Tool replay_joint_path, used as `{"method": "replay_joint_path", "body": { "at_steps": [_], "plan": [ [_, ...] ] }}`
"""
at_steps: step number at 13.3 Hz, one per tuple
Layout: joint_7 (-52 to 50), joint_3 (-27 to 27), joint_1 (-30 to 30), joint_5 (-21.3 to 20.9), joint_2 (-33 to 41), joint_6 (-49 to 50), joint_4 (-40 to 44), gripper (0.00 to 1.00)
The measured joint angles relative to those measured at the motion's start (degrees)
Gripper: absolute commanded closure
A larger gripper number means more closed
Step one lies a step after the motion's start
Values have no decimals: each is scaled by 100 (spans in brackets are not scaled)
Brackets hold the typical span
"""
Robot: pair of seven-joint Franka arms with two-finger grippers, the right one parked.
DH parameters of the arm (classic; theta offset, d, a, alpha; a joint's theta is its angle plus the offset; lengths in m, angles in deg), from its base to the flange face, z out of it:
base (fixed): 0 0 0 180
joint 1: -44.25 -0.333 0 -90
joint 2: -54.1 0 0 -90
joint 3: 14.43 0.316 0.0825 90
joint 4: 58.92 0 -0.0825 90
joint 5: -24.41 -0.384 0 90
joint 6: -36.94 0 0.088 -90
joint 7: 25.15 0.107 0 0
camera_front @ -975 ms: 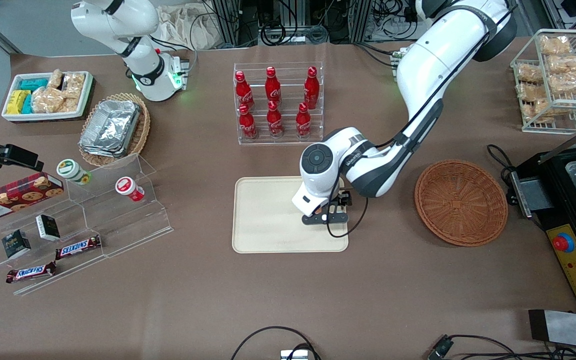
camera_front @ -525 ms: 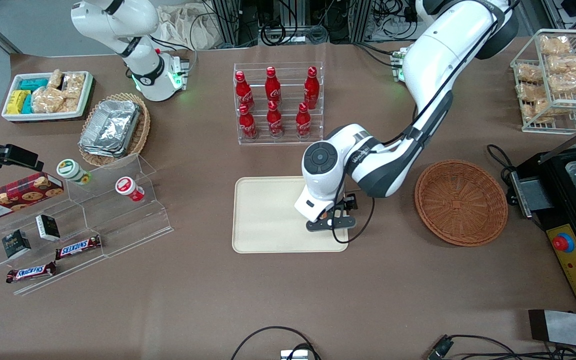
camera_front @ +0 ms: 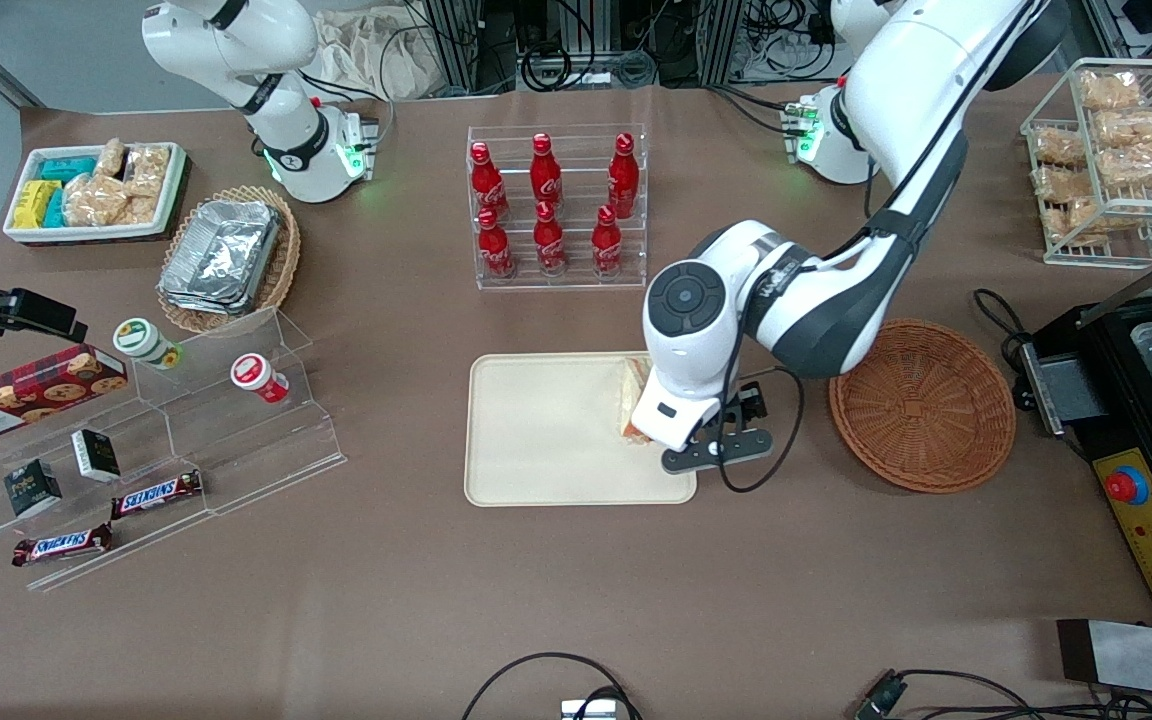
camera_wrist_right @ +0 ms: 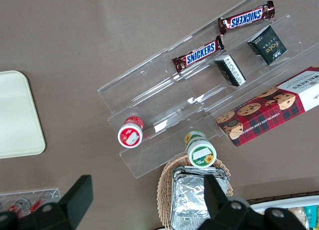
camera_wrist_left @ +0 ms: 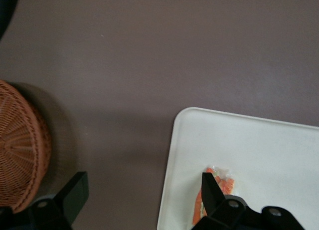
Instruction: Place sandwich from basket to tray
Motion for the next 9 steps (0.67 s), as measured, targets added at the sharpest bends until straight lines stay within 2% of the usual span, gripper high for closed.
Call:
{"method": "replay_joint_path", "body": {
  "at_steps": [5, 9],
  "plan": [
    [129, -1, -528, 147, 333, 295, 93, 0],
    [627, 4, -857, 539, 569, 382, 98, 0]
  ]
}}
